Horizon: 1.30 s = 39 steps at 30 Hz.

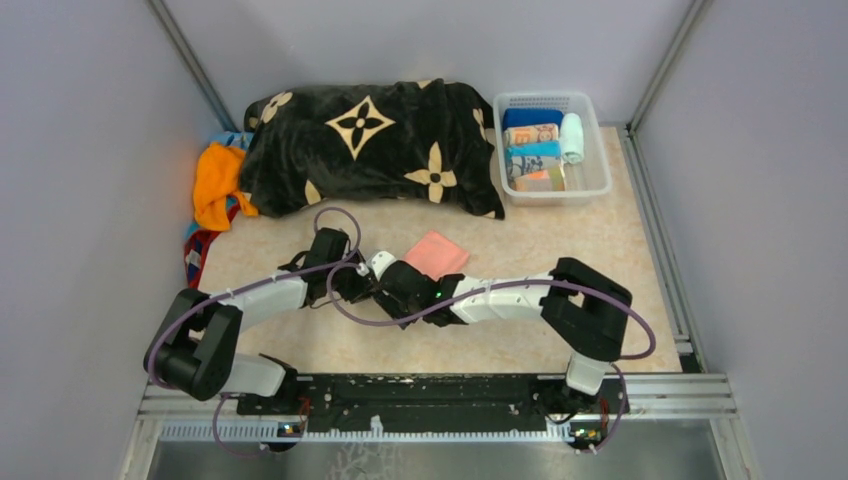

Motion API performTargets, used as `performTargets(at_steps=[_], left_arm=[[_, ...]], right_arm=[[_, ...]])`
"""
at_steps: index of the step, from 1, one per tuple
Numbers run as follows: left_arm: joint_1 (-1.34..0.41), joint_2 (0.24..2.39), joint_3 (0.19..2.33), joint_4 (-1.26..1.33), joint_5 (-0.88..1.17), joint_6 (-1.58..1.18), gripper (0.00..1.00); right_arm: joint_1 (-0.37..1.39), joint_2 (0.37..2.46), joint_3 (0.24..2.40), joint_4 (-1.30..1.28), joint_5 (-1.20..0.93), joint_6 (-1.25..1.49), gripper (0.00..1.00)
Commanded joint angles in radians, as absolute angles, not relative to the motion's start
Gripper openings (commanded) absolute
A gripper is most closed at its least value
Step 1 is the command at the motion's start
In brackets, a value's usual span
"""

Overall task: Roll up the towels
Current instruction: Roll the towel at the center of the board.

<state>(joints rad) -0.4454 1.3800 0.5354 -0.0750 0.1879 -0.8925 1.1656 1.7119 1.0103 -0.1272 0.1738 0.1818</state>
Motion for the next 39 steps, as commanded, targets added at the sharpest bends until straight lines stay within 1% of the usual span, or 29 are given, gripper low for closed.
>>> performTargets(at_steps=[1,6,10,13,15,16,18,20,23,26,30,34,39], left_arm=[[-0.443,1.413,0.520,-0.134,0.137,-0.865,0.43],[-0.444,1.413,0.522,-0.132,0.134,-0.863,0.45],[-0.444,1.413,0.531,-0.131,0.138,-0.864,0.47],[-0.444,1.405,0.539,-0.129,0.143,-0.864,0.49],[-0.444,1.390,0.543,-0.131,0.150,-0.867,0.51],[-0.443,1.375,0.542,-0.132,0.149,-0.871,0.53],[-0.443,1.332,0.539,-0.140,0.142,-0.874,0.59],[-0.438,1.274,0.531,-0.152,0.134,-0.877,0.66],[-0.431,1.167,0.514,-0.182,0.118,-0.879,0.73],[-0.428,1.082,0.503,-0.233,0.096,-0.875,0.77],[-0.426,0.997,0.475,-0.255,0.119,-0.876,0.80],[-0.426,0.973,0.438,-0.220,0.182,-0.888,0.81],[-0.426,1.008,0.393,-0.096,0.247,-0.917,0.81]], right_arm=[[1.193,1.765,1.066,-0.166,0.309,0.148,0.45],[1.201,1.800,1.054,-0.201,0.321,0.151,0.44],[1.205,1.822,1.038,-0.220,0.311,0.159,0.39],[1.207,1.838,1.036,-0.238,0.303,0.166,0.32],[1.204,1.836,1.035,-0.244,0.287,0.171,0.23],[1.203,1.830,1.035,-0.241,0.266,0.173,0.17],[1.183,1.805,1.026,-0.218,0.184,0.181,0.07],[1.150,1.775,1.002,-0.166,0.056,0.202,0.02],[1.077,1.732,0.958,-0.061,-0.195,0.263,0.00],[1.005,1.717,0.919,0.048,-0.376,0.328,0.00],[0.899,1.731,0.868,0.194,-0.594,0.453,0.00],[0.811,1.785,0.819,0.331,-0.744,0.571,0.00],[0.743,1.871,0.788,0.440,-0.842,0.683,0.00]])
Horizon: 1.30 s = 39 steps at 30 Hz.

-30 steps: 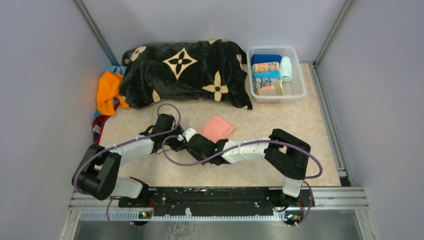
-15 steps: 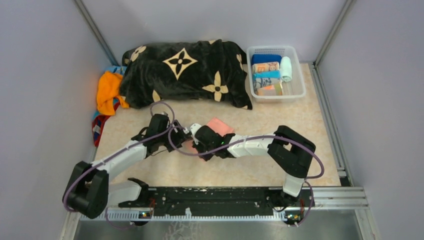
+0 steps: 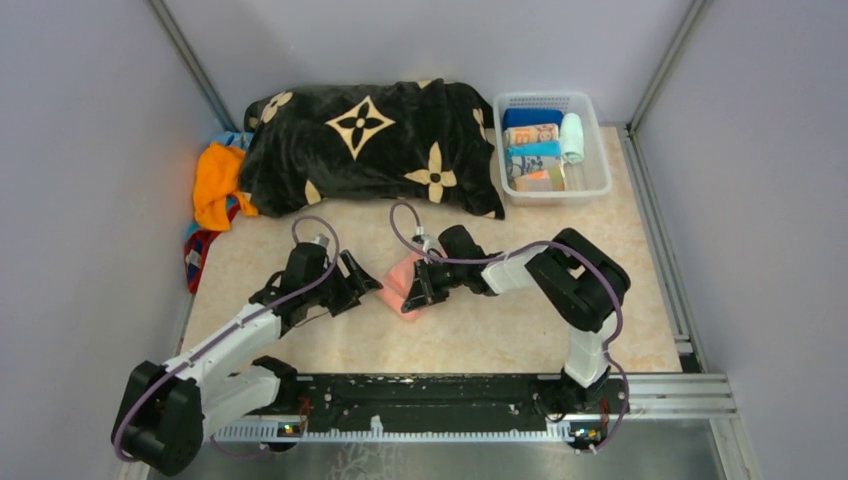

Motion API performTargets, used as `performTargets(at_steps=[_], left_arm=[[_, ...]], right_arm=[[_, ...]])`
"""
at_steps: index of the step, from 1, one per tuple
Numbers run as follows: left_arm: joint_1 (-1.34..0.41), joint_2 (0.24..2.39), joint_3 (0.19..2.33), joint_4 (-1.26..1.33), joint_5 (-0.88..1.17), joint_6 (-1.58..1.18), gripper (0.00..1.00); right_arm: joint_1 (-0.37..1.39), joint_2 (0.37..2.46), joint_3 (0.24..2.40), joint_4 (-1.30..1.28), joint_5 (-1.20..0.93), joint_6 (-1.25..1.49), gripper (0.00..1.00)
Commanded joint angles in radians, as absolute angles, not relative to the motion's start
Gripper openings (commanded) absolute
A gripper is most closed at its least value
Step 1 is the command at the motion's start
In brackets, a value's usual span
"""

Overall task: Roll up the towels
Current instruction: Roll the towel at the center of the board.

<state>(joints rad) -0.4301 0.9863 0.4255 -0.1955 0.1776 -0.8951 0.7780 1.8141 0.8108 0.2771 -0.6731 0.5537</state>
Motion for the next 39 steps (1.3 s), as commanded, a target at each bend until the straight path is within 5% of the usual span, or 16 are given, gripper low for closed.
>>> performTargets(at_steps=[1,9,14,21,30,39], left_arm=[[-0.426,1.023,0.389,-0.068,0.256,-0.923,0.81],[-0.426,1.170,0.410,0.050,0.264,-0.929,0.75],[-0.426,1.289,0.465,0.063,0.250,-0.917,0.62],[-0.426,1.411,0.505,0.019,0.238,-0.910,0.49],[-0.426,1.422,0.509,-0.025,0.212,-0.914,0.47],[-0.428,1.424,0.506,-0.027,0.215,-0.919,0.47]], right_arm=[[0.733,1.884,0.785,0.451,-0.851,0.699,0.00],[0.669,1.967,0.737,0.602,-0.908,0.843,0.01],[0.661,1.961,0.743,0.563,-0.891,0.820,0.03],[0.667,1.790,0.754,0.341,-0.760,0.654,0.24],[0.895,1.486,0.878,-0.130,-0.124,0.278,0.46],[1.161,1.509,0.974,-0.191,0.284,0.089,0.50]])
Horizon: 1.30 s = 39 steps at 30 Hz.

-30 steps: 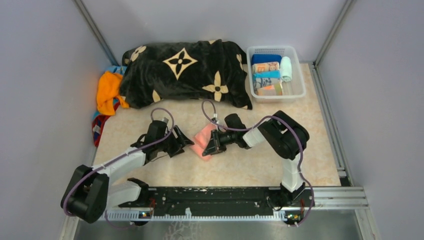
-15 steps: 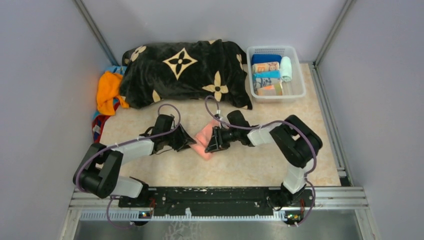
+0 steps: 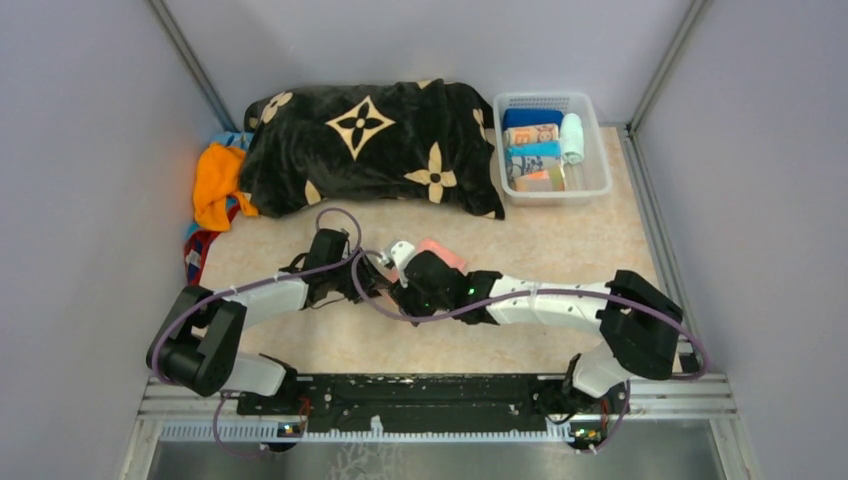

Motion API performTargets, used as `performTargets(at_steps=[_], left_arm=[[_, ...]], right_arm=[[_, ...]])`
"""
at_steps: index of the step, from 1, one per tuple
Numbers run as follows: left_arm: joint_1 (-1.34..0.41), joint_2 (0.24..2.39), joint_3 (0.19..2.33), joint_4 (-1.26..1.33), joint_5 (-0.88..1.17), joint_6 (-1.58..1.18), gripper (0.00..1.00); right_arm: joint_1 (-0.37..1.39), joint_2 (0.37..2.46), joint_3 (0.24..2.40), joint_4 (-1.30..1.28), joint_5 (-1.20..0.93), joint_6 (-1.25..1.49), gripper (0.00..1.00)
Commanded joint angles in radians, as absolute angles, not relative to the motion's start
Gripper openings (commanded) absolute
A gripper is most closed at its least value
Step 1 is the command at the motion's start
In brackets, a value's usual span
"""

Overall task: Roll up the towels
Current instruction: Roll the towel at the center of the board.

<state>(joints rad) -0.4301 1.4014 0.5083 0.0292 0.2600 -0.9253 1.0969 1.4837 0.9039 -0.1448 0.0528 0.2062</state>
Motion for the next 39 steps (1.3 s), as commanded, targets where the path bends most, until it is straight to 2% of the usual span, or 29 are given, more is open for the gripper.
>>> performTargets(at_steps=[1,14,21,25,29,33,39], left_arm=[[-0.427,1.424,0.507,-0.028,0.216,-0.918,0.48],[-0.427,1.434,0.509,-0.031,0.213,-0.916,0.48],[-0.428,1.420,0.512,-0.044,0.214,-0.910,0.51],[-0.428,1.356,0.508,-0.055,0.207,-0.906,0.57],[-0.426,1.248,0.489,-0.078,0.181,-0.902,0.68],[-0.425,1.115,0.452,-0.111,0.160,-0.910,0.75],[-0.425,0.995,0.395,-0.128,0.183,-0.933,0.79]], right_arm=[[1.178,1.526,0.985,-0.191,0.303,0.078,0.50],[1.288,1.791,1.074,-0.181,0.453,-0.017,0.47],[1.284,1.861,1.069,-0.213,0.444,-0.007,0.29],[1.239,1.807,1.043,-0.201,0.261,0.029,0.11],[1.142,1.708,0.986,-0.099,-0.040,0.093,0.00],[1.032,1.662,0.941,0.012,-0.329,0.193,0.00],[0.860,1.705,0.836,0.299,-0.718,0.427,0.00]])
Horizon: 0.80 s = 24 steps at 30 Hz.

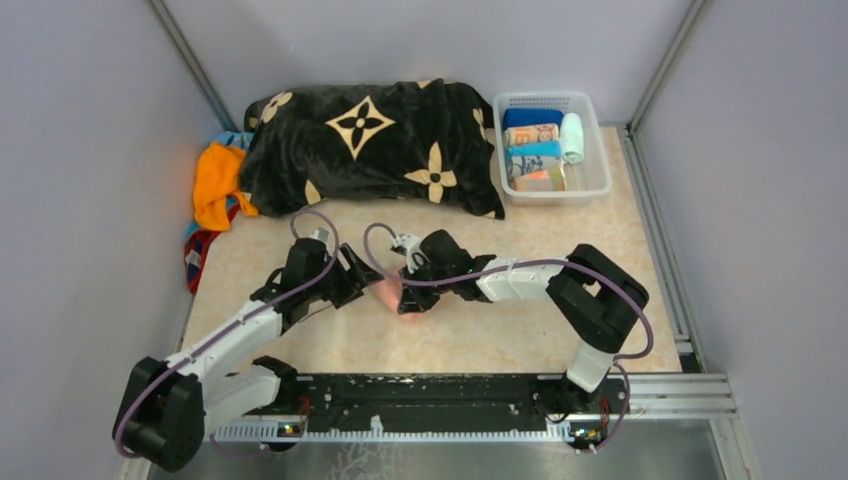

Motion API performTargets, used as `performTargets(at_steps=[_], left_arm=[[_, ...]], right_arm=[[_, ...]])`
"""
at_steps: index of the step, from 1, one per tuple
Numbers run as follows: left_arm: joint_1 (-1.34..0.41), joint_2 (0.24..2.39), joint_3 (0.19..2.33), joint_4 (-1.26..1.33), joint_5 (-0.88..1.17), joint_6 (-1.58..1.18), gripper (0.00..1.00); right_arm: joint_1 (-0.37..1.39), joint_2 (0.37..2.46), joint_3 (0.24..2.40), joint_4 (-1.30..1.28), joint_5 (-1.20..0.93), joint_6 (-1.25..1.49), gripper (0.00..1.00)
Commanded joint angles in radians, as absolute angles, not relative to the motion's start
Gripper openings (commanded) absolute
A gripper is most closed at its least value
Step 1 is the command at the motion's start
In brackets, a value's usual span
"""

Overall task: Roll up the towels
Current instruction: Roll the towel at the center of the board.

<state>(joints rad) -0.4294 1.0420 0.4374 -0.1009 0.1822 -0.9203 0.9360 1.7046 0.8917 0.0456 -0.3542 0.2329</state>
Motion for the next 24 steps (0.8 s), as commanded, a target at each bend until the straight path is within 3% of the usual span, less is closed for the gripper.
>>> performTargets(at_steps=[1,7,14,22,24], left_arm=[[-0.425,0.991,0.385,-0.113,0.194,-0.934,0.79],[-0.425,1.047,0.380,-0.024,0.252,-0.947,0.79],[-0.426,1.188,0.426,0.063,0.292,-0.942,0.75],[-0.437,1.365,0.469,0.103,0.320,-0.919,0.58],[-0.446,1.385,0.474,0.102,0.315,-0.914,0.57]], right_arm=[[0.835,1.721,0.815,0.361,-0.762,0.470,0.00],[0.726,1.824,0.723,0.661,-0.913,0.714,0.00],[0.705,1.882,0.683,0.685,-0.882,0.763,0.00],[0.703,1.860,0.603,0.653,-0.780,0.749,0.02],[0.704,1.827,0.593,0.620,-0.754,0.725,0.06]])
